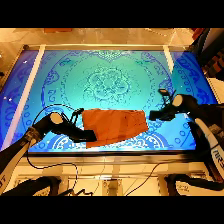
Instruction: Fold the clothes and pants, and hang the long-sleeved shirts on hangers.
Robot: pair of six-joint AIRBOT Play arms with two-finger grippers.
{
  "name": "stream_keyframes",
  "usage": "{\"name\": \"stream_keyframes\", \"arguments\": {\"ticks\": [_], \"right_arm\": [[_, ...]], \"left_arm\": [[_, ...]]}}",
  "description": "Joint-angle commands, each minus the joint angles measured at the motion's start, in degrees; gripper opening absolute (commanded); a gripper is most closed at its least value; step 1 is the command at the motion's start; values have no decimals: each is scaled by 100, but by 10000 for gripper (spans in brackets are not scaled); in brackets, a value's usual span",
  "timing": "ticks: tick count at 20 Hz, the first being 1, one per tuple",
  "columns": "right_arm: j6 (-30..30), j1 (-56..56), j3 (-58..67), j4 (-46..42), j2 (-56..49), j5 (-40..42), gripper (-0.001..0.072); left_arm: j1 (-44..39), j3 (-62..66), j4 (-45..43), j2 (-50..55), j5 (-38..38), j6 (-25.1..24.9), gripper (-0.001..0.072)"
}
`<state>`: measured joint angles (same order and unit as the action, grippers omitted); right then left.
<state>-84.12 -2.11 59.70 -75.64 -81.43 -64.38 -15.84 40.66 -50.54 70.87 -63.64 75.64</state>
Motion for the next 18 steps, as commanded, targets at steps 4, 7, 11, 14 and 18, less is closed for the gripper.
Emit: {"name": "stream_keyframes", "arguments": {"ticks": [4,7,11,14,18], "right_arm": [[1473,-1283,417,2826,-946,-1047,656],[1478,-1010,415,2691,-1180,-688,657],[1462,-584,415,2717,-1558,-568,657],[1469,-286,415,2715,-1755,-518,657],[1628,168,417,2717,-1803,-463,657]], "left_arm": [[-2,9,2,4,0,2,693],[-2,9,0,7,55,2,693],[-2,9,0,7,188,2,693],[-2,9,0,7,203,2,693],[-2,9,-2,7,319,2,693]]}}
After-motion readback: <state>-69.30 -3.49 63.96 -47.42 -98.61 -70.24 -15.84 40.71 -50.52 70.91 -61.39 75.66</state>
